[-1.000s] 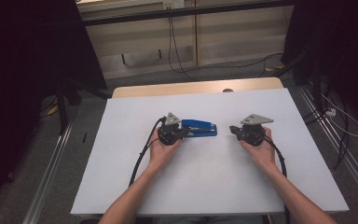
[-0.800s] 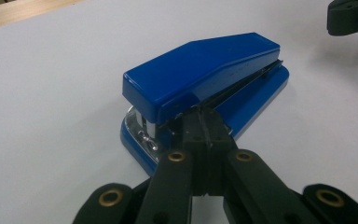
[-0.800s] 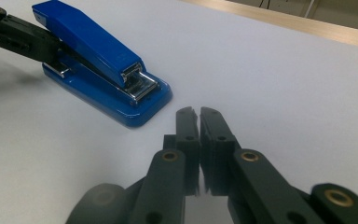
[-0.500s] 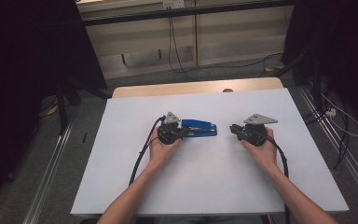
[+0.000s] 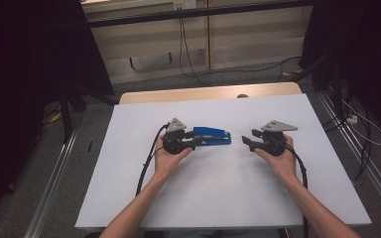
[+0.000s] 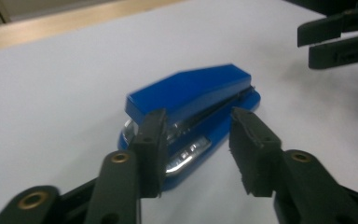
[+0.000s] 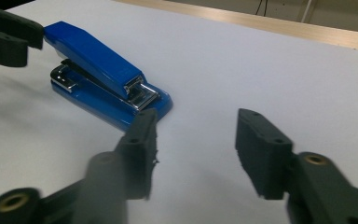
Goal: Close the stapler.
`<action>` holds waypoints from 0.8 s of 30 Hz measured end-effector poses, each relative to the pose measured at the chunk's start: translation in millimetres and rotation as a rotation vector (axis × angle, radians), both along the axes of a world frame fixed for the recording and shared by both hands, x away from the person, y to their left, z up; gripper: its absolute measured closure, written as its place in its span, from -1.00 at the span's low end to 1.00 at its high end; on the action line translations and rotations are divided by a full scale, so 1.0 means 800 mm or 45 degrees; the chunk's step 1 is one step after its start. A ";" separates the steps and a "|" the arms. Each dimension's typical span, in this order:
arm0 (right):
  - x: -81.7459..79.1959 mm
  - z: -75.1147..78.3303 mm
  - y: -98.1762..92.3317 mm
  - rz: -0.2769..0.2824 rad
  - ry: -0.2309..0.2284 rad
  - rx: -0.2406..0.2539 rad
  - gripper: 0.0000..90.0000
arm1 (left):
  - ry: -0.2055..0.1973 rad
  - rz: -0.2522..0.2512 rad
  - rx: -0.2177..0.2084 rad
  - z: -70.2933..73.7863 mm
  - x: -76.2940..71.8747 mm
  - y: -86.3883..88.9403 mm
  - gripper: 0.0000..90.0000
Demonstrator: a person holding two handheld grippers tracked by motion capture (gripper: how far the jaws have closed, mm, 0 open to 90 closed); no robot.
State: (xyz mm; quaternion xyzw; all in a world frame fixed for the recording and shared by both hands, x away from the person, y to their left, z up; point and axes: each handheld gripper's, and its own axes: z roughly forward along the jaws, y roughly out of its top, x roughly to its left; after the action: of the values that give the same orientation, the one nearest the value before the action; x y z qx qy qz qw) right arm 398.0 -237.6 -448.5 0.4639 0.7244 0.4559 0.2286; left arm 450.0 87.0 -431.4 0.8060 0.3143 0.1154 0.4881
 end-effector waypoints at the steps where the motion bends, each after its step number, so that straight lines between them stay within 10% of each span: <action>1: 0.000 0.000 -0.001 -0.009 0.003 0.010 -0.16 | -0.015 0.007 -0.001 0.002 0.000 0.001 0.11; 12: -0.009 0.009 0.000 -0.056 -0.015 0.058 -0.82 | -0.012 0.071 0.050 0.007 -0.006 0.002 -0.82; 24: -0.022 0.014 0.007 -0.020 -0.081 0.062 -0.92 | -0.055 0.031 0.012 0.013 -0.023 0.025 -0.91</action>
State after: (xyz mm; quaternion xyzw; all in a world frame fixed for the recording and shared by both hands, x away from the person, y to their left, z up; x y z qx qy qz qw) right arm 380.6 -232.4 -437.5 0.4605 0.7016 0.4861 0.2436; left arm 432.0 106.9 -421.1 0.8018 0.3127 0.1403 0.4894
